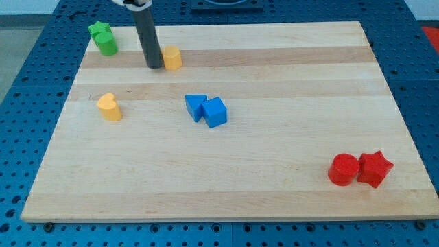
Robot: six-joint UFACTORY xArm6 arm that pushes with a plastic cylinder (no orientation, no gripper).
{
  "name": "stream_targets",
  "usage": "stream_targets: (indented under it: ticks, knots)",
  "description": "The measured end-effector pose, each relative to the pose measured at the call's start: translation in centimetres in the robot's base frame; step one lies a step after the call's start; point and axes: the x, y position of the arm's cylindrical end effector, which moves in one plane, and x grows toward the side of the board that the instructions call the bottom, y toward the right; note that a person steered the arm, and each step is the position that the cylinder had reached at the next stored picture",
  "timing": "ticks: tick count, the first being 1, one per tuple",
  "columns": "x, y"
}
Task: Move the yellow hexagon towards the top left
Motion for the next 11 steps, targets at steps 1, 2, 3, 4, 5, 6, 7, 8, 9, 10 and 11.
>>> stream_targets:
  ticks: [1,2,3,4,5,6,7,8,9,10,11]
  knots:
    - [1.0,-0.1]
    - [3.1,-0.4]
    - [3.3,2.0]
    - [1.6,4.3]
    - [-2.0,4.4]
    - [-5.5,3.9]
    - [-8.4,2.7]
    - [-8.7,2.3]
    - [-8.7,2.9]
    - [-9.3,1.7]
    - [-9.3,-0.6]
